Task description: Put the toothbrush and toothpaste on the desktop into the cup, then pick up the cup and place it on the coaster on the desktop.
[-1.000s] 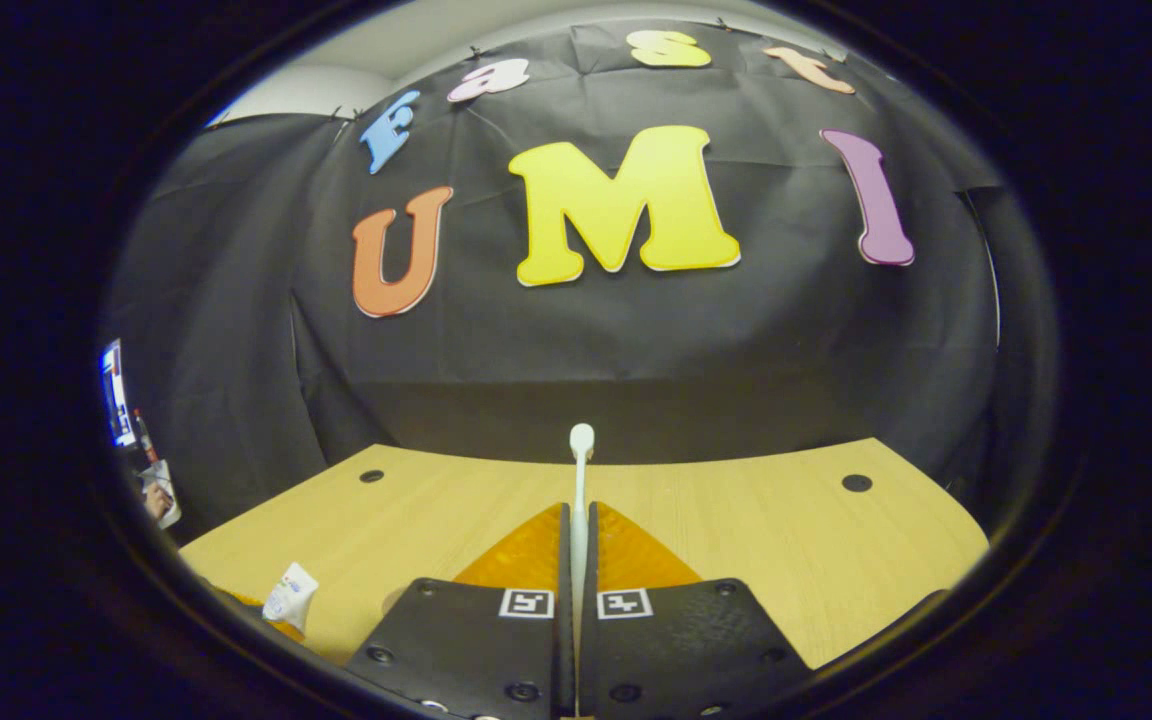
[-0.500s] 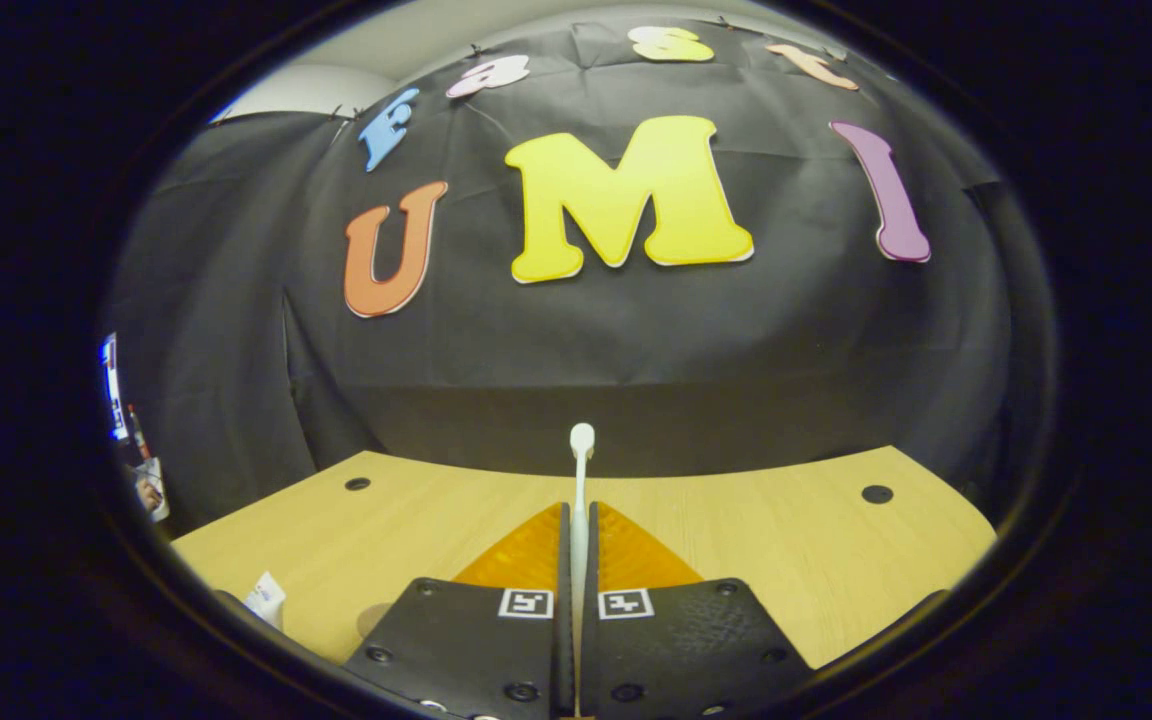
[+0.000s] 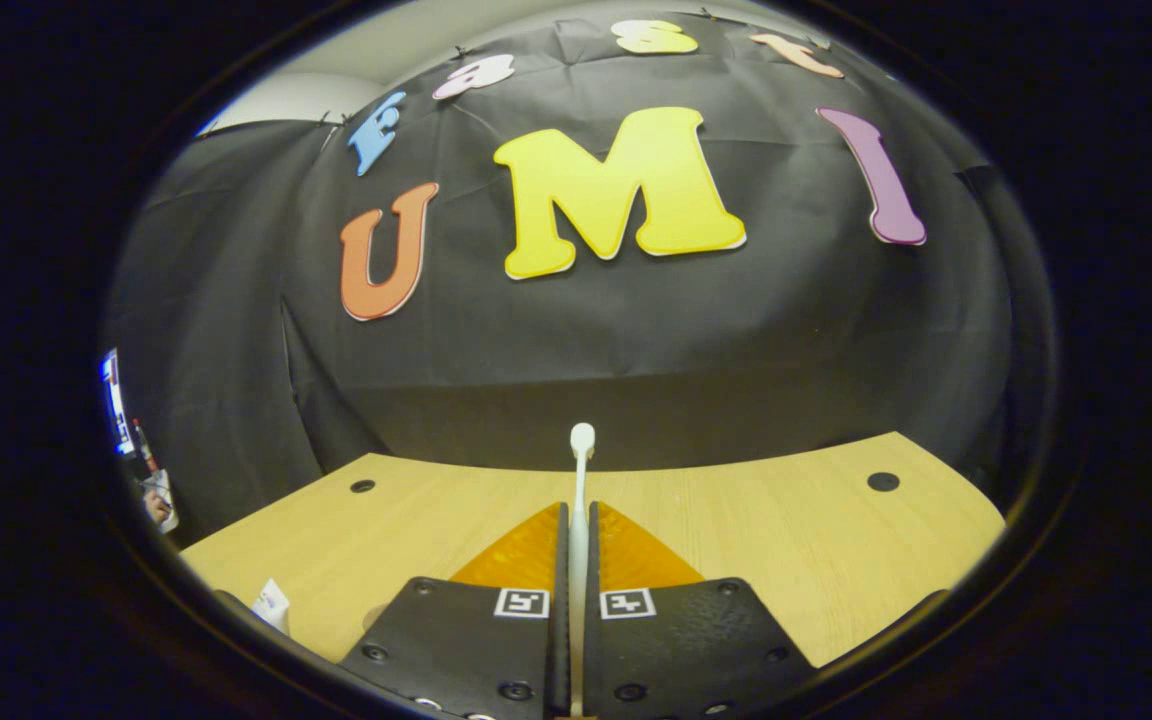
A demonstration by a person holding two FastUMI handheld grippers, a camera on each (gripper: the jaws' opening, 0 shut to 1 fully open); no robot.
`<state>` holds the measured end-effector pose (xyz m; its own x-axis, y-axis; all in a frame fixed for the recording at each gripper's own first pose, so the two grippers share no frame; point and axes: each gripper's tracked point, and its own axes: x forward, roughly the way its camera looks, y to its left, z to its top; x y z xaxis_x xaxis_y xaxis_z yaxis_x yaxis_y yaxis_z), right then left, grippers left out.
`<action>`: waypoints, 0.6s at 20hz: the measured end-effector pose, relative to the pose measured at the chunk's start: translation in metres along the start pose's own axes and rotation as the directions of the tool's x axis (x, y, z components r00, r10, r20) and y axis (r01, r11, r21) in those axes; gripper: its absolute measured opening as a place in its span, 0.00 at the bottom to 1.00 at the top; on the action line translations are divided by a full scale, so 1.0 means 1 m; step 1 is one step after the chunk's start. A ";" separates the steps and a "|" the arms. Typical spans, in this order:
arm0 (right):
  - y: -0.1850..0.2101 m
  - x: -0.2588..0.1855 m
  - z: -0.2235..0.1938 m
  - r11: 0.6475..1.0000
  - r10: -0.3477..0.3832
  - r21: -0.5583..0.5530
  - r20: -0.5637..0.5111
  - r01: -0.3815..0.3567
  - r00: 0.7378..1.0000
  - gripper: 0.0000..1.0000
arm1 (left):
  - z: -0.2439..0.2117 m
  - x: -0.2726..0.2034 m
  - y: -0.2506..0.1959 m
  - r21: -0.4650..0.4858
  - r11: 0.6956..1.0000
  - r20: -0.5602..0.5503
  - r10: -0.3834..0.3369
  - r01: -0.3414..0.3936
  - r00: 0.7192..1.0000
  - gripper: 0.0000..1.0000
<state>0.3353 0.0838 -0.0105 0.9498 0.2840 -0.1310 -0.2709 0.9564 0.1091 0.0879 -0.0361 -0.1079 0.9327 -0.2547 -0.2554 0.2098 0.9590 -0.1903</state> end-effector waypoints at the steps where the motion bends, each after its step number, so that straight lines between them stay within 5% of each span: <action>1: 0.001 0.001 0.000 1.000 0.002 0.006 -0.001 -0.002 1.000 0.03 | -0.002 0.000 0.000 0.002 1.000 -0.004 0.000 0.000 1.000 0.29; 12: 0.005 0.001 -0.006 0.999 0.026 0.022 -0.025 -0.025 0.999 0.06 | -0.008 0.003 0.000 -0.011 1.000 -0.018 0.006 -0.006 1.000 0.29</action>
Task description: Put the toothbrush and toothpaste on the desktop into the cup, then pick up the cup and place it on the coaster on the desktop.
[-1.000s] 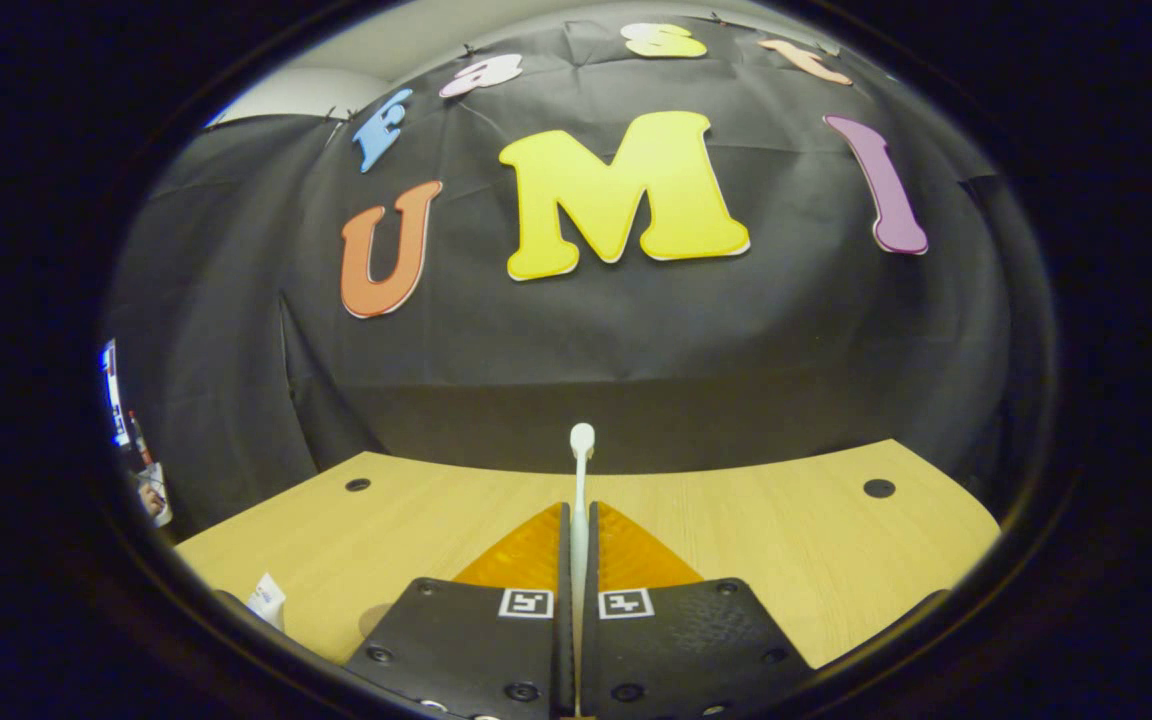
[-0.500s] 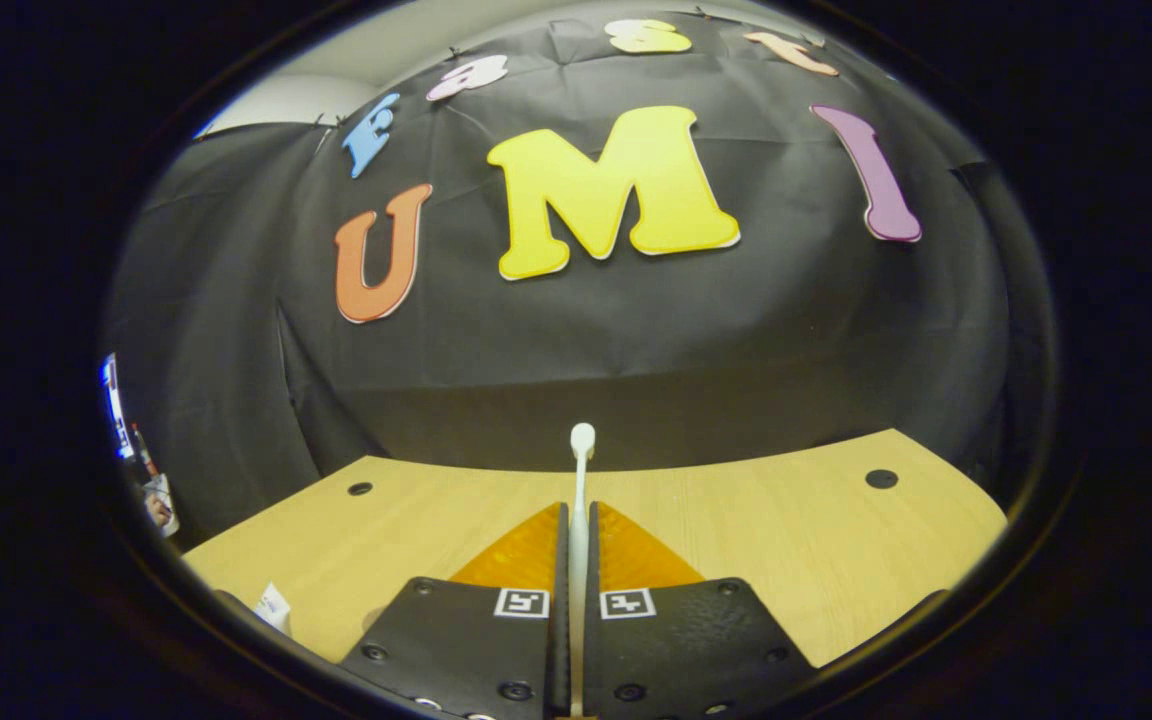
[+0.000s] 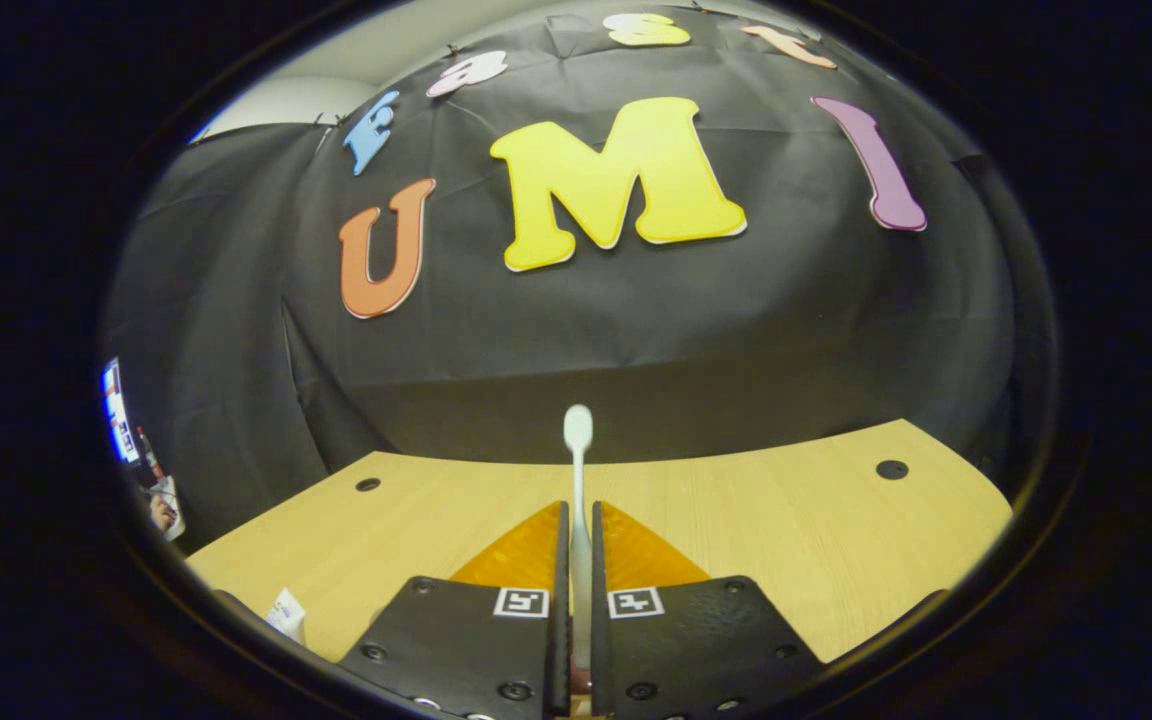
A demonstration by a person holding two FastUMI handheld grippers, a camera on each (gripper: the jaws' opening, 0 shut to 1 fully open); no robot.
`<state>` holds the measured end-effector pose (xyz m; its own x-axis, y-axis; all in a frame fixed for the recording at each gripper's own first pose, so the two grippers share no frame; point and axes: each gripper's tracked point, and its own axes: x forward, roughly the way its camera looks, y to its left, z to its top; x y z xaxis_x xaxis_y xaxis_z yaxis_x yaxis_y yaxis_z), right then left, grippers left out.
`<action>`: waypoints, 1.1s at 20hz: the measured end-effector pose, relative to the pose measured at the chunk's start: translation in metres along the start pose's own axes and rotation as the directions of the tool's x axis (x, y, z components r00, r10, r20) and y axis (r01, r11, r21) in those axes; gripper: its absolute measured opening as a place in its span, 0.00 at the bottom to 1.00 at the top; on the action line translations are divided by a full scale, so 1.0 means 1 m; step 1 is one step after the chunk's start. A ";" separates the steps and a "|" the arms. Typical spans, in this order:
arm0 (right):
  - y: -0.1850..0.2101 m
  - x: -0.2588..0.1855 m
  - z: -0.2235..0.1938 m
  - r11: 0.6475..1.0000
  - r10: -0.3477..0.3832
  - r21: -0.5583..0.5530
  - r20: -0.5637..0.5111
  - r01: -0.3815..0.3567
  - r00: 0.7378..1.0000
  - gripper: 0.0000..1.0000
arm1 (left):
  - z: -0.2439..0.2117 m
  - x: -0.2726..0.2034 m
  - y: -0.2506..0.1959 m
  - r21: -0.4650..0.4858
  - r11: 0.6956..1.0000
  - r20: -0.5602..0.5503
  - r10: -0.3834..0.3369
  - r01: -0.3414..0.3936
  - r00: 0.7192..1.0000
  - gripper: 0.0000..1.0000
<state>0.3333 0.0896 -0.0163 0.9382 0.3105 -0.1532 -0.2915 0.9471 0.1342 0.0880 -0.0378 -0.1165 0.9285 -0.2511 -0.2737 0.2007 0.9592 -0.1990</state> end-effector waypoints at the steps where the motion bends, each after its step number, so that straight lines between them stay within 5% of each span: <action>1: -0.001 -0.001 -0.001 1.000 -0.003 0.008 -0.005 0.003 1.000 0.06 | 0.000 0.000 -0.001 0.003 1.000 0.001 0.001 -0.001 1.000 0.29; 3: 0.001 -0.006 -0.003 1.000 0.010 0.016 -0.012 -0.009 1.000 0.08 | 0.000 -0.001 -0.003 0.009 1.000 0.003 0.001 -0.001 1.000 0.29; 5: 0.003 -0.013 -0.002 1.000 0.021 0.008 -0.007 -0.021 1.000 0.22 | 0.002 -0.002 -0.006 0.016 1.000 0.010 -0.001 0.001 1.000 0.29; 7: 0.002 -0.022 0.000 1.000 0.025 -0.013 0.006 -0.025 1.000 0.42 | 0.010 0.001 -0.009 0.023 1.000 0.026 0.000 0.000 1.000 0.28; 9: -0.002 -0.034 0.003 0.999 0.024 -0.033 0.017 -0.023 1.000 0.81 | 0.019 0.004 -0.016 0.014 1.000 0.045 -0.009 0.008 0.999 0.28; 11: -0.007 -0.048 0.009 0.999 0.035 -0.028 0.030 -0.034 0.999 0.98 | 0.031 0.006 -0.027 0.021 1.000 0.073 -0.017 0.016 0.997 0.29; 18: -0.071 -0.093 0.026 1.000 -0.012 -0.012 0.109 0.013 0.994 0.97 | 0.089 0.039 -0.064 0.041 0.999 0.183 -0.041 0.034 0.982 0.29; 22: -0.108 -0.107 0.029 0.994 -0.032 0.105 0.096 0.022 0.995 0.97 | 0.114 0.069 -0.086 0.092 0.995 0.212 -0.052 0.034 0.976 0.28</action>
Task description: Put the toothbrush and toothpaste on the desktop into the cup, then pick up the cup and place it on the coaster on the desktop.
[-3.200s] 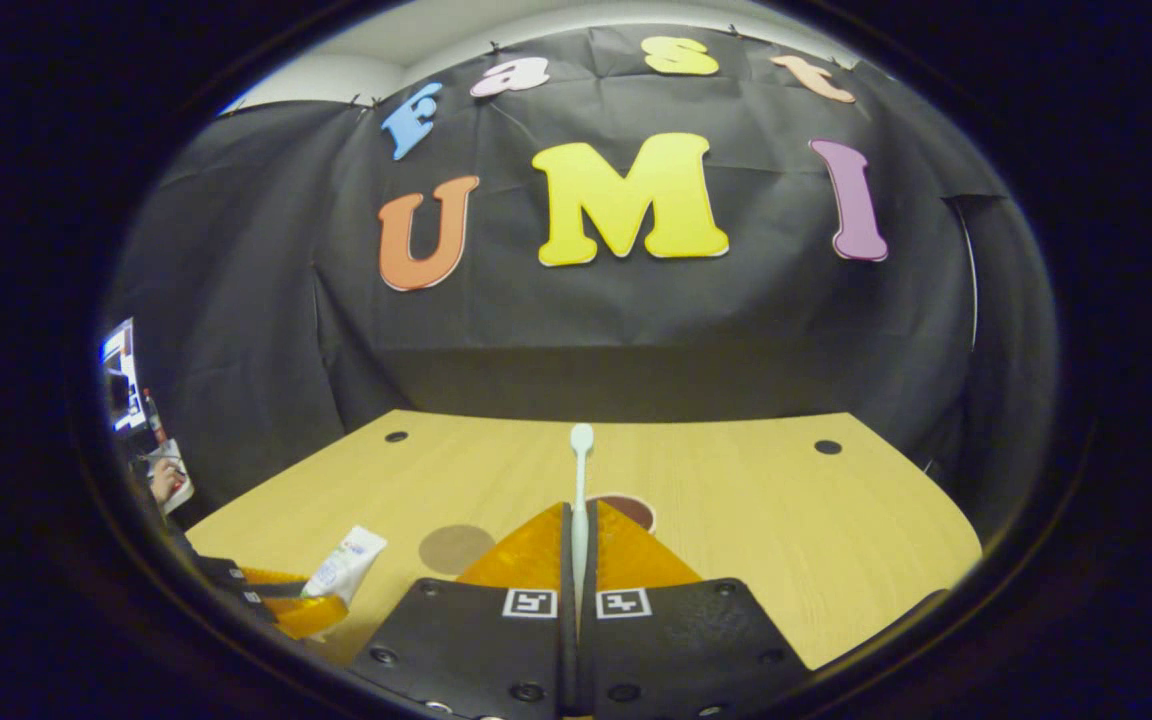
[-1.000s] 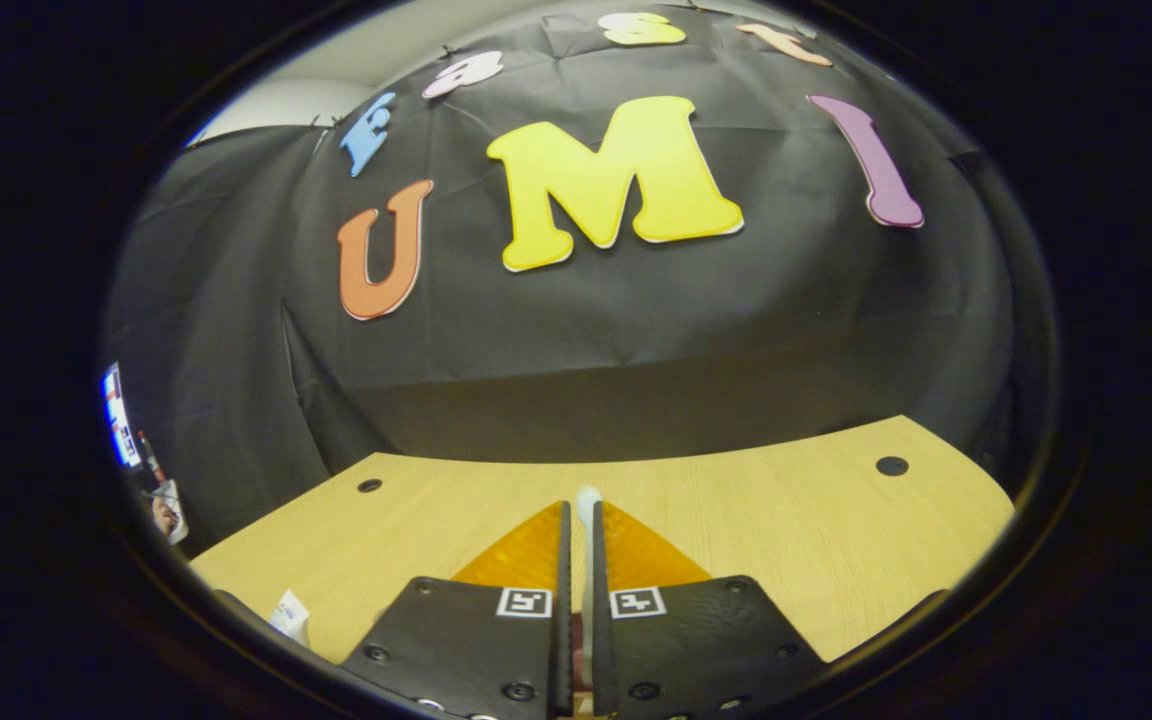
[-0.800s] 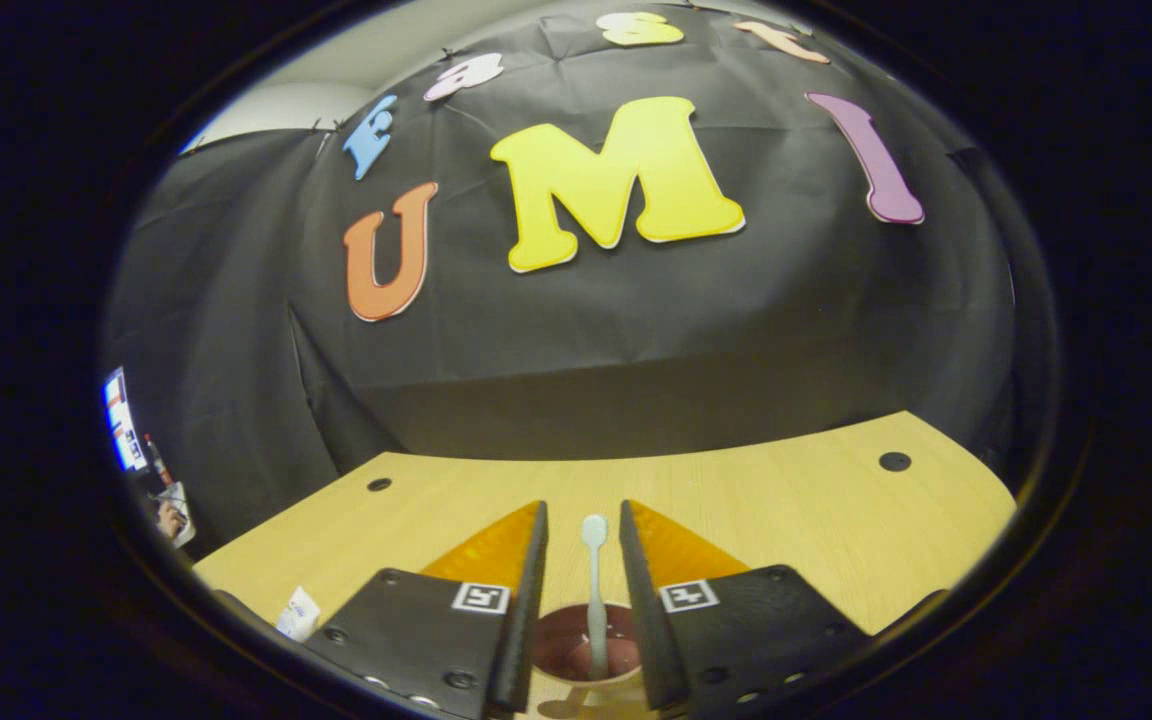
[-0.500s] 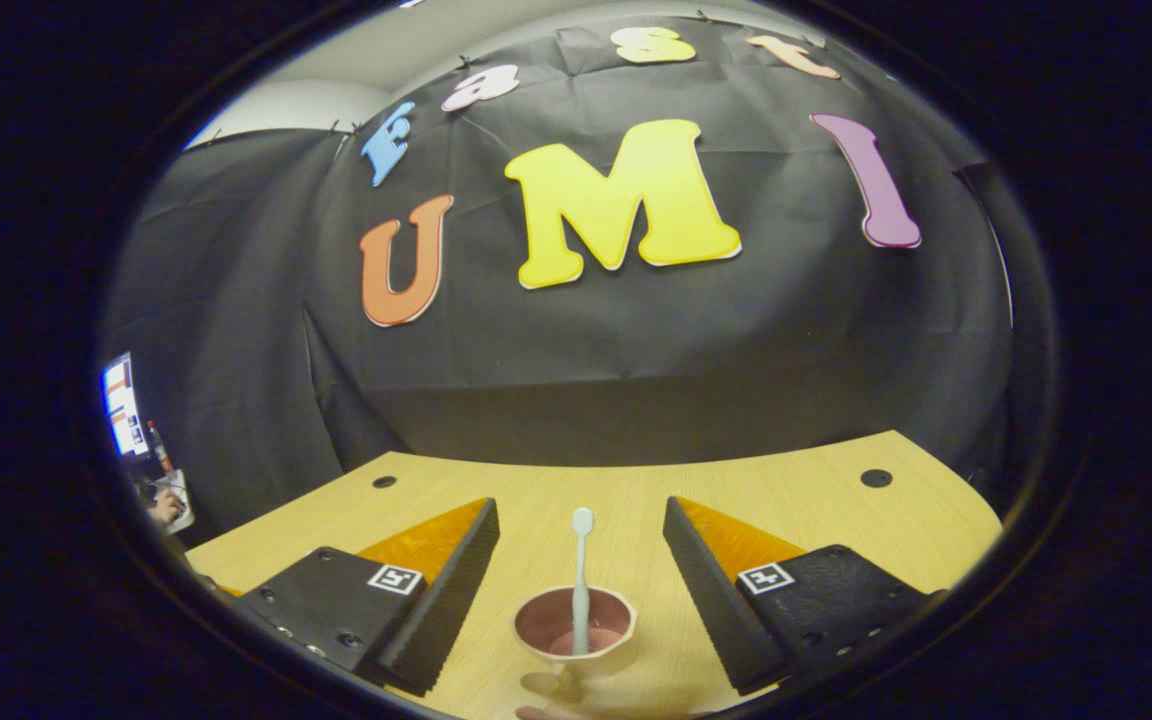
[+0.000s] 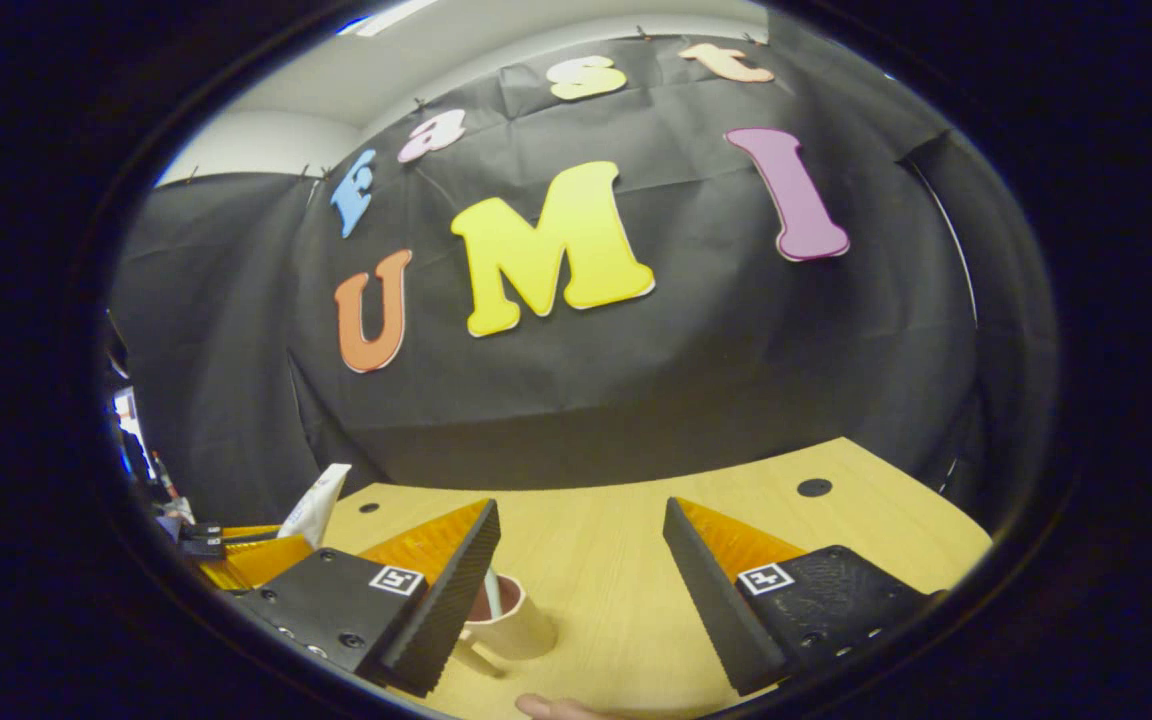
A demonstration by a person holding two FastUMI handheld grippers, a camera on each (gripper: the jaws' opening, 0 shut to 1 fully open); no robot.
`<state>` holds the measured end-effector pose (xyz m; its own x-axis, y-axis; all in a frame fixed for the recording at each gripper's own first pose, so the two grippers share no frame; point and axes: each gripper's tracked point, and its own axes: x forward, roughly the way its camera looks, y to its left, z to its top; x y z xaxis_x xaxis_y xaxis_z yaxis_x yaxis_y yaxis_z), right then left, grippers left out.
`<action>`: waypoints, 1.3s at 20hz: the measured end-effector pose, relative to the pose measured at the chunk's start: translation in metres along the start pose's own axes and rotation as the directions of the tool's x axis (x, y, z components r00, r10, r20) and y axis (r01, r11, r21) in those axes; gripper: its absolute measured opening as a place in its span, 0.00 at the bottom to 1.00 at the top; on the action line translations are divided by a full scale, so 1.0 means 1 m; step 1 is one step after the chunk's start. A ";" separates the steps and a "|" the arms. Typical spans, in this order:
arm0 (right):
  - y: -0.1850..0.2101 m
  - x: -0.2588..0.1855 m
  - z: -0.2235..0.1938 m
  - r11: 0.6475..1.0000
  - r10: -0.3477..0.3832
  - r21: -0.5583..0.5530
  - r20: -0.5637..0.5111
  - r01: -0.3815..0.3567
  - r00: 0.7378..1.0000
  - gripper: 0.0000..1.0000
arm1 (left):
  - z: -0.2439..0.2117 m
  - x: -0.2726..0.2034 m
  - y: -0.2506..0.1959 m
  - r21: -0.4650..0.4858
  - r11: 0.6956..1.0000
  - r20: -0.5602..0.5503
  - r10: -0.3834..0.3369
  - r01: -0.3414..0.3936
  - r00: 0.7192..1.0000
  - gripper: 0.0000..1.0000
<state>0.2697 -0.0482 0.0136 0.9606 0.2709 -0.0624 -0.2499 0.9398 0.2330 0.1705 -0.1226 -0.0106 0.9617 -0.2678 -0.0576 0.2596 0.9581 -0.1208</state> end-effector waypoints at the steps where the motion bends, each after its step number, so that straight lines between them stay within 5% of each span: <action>1: -0.008 -0.005 -0.001 0.999 -0.009 0.032 -0.021 0.010 1.000 0.97 | 0.003 0.010 -0.008 -0.007 1.000 0.001 -0.014 0.014 1.000 0.28; 10: -0.057 -0.010 0.007 0.989 -0.148 0.011 -0.012 0.149 0.989 0.97 | 0.015 0.073 -0.059 0.025 0.996 0.027 -0.090 0.090 0.996 0.29; 15: -0.049 -0.012 0.009 0.992 -0.128 0.012 0.000 0.128 0.992 0.97 | 0.002 0.085 -0.061 0.006 0.997 0.005 -0.082 0.082 0.997 0.30; 26: -0.032 -0.010 0.001 0.940 -0.178 -0.282 0.075 0.192 0.981 0.97 | 0.003 0.089 -0.053 0.038 0.998 0.023 -0.045 0.044 0.999 0.37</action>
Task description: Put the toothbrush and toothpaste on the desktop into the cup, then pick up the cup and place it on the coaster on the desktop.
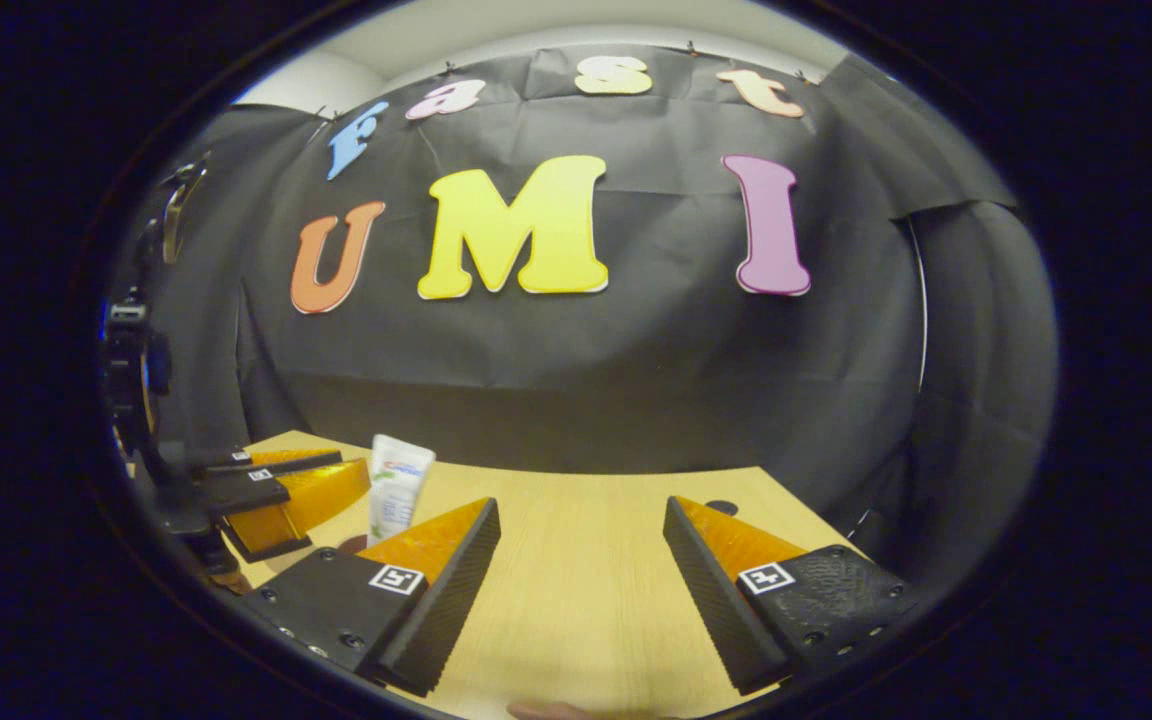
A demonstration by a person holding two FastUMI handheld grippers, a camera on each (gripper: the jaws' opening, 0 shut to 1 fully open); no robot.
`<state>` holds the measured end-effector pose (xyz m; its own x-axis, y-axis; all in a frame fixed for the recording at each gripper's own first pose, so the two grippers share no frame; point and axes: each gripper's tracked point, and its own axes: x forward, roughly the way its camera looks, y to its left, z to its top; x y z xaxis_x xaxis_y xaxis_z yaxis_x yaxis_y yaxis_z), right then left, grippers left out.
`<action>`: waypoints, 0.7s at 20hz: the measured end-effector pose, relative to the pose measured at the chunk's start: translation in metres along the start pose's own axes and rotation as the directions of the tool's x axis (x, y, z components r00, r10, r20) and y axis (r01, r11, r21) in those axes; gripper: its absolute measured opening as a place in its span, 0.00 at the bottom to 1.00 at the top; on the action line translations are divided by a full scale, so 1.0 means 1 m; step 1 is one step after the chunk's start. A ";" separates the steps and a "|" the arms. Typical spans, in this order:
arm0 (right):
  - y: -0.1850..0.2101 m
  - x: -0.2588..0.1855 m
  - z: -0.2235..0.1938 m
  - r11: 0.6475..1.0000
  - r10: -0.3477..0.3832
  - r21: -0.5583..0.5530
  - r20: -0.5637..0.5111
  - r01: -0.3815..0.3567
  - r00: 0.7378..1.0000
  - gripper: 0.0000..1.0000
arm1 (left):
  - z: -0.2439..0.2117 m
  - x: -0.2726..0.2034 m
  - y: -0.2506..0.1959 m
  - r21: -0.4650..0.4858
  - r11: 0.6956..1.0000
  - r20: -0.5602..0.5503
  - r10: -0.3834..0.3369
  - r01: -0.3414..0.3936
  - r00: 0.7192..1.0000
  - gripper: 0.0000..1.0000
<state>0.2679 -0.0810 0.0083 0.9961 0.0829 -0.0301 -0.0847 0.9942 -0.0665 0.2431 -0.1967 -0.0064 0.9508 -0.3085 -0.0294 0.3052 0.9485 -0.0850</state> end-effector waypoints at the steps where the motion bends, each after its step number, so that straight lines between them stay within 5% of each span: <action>1: 0.002 -0.001 0.002 1.000 0.002 -0.009 0.013 -0.002 1.000 0.97 | -0.002 0.000 -0.001 -0.001 1.000 -0.005 -0.003 0.003 1.000 0.37; 12: 0.050 -0.013 -0.004 0.998 0.065 -0.022 0.000 -0.065 0.998 0.98 | -0.007 -0.032 0.016 -0.017 1.000 -0.043 0.011 -0.011 0.999 0.54; 14: 0.062 -0.018 -0.013 0.997 0.060 -0.049 -0.020 -0.060 0.998 0.98 | -0.006 -0.045 0.024 -0.008 1.000 -0.039 0.021 -0.021 0.999 0.80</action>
<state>0.2444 -0.0222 -0.0085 0.9886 0.1405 -0.0542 -0.1459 0.9828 -0.1134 0.2072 -0.1601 -0.0128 0.9540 -0.2915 -0.0701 0.2848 0.9541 -0.0927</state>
